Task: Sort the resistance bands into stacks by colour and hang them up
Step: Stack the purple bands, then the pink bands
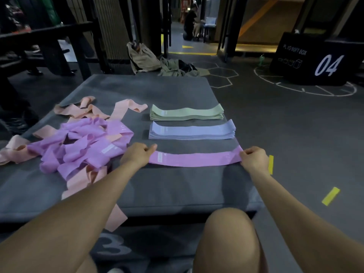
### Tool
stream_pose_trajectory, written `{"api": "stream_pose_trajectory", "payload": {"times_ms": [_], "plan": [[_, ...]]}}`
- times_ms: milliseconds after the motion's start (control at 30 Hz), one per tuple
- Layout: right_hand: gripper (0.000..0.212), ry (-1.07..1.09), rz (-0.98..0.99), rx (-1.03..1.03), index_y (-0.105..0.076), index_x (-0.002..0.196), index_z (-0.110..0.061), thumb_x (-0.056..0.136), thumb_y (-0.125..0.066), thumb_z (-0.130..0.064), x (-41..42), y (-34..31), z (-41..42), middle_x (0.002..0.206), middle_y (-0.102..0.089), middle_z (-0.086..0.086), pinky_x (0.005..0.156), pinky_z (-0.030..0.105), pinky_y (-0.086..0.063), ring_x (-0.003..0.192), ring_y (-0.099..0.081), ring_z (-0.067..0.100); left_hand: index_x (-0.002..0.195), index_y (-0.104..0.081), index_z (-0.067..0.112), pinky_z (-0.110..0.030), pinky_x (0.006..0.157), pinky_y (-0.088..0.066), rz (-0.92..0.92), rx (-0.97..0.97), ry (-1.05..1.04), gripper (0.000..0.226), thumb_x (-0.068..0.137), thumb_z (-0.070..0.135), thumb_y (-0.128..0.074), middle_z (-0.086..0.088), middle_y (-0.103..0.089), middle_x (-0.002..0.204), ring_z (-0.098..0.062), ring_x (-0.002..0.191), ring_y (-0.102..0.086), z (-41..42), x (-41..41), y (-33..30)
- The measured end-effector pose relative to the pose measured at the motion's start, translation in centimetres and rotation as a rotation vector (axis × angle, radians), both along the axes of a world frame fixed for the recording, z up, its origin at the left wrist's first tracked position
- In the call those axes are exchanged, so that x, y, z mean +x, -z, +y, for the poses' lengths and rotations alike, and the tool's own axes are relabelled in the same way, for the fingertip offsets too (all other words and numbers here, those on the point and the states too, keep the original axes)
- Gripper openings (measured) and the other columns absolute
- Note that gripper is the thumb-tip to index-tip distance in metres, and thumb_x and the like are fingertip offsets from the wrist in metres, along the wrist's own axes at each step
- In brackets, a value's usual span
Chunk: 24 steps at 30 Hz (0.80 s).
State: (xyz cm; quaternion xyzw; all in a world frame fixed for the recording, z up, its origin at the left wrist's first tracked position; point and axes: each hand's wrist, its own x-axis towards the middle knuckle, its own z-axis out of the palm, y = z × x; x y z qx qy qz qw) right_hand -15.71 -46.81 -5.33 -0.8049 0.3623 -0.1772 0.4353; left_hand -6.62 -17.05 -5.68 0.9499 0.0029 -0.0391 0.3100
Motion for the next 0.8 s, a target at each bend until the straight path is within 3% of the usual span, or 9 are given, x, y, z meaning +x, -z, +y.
{"api": "stream_pose_trajectory", "payload": {"times_ms": [167, 300, 400, 633, 800], "plan": [[0.027, -0.085, 0.049, -0.088, -0.062, 0.078, 0.004, 0.090, -0.056, -0.020, 0.1, -0.3, -0.1, 0.074, -0.057, 0.015, 0.064, 0.027, -0.036, 0.072, -0.050, 0.030, 0.067, -0.054, 0.011, -0.032, 0.071, -0.041, 0.041, 0.053, 0.041, 0.044, 0.091, 0.049, -0.050, -0.009, -0.061, 0.077, -0.027, 0.078, -0.055, -0.1, -0.2, -0.3], [0.020, -0.064, 0.057, -0.128, -0.063, 0.081, -0.001, 0.090, -0.053, -0.016, 0.0, -0.3, -0.5, 0.079, -0.057, 0.013, 0.066, 0.026, -0.035, 0.073, -0.049, 0.029, 0.089, -0.066, 0.009, -0.031, 0.082, -0.047, 0.019, -0.098, 0.017, 0.009, 0.084, 0.015, -0.062, -0.014, -0.068, 0.100, -0.028, 0.091, -0.062, 0.2, 0.0, -0.3], [0.016, -0.030, 0.043, -0.120, -0.067, 0.091, -0.003, 0.088, -0.053, -0.012, 0.3, 0.1, -0.6, 0.088, -0.063, 0.016, 0.069, 0.026, -0.038, 0.076, -0.051, 0.027, 0.101, -0.064, -0.001, -0.028, 0.076, -0.043, -0.022, -0.208, -0.069, 0.019, 0.083, 0.005, -0.065, -0.021, -0.067, 0.104, -0.023, 0.081, -0.056, 0.5, 0.5, -0.1], [0.017, -0.037, 0.010, -0.134, -0.067, 0.095, -0.004, 0.091, -0.055, -0.015, 0.9, 0.9, -0.5, 0.101, -0.067, 0.020, 0.074, 0.031, -0.044, 0.092, -0.060, 0.037, 0.097, -0.062, 0.002, -0.027, 0.072, -0.041, -0.112, -0.149, -0.130, 0.016, 0.083, 0.009, -0.066, -0.016, -0.068, 0.097, -0.029, 0.088, -0.061, 0.0, 0.8, 0.8], [0.019, -0.063, 0.032, -0.154, -0.066, 0.092, -0.002, 0.091, -0.058, -0.019, 0.8, 1.2, -0.6, 0.098, -0.066, 0.021, 0.072, 0.032, -0.043, 0.087, -0.059, 0.036, 0.090, -0.055, 0.015, -0.036, 0.077, -0.048, -0.140, 0.077, -0.051, 0.008, 0.085, 0.016, -0.062, -0.008, -0.066, 0.096, -0.030, 0.091, -0.060, 0.2, 0.7, 1.2]]}}
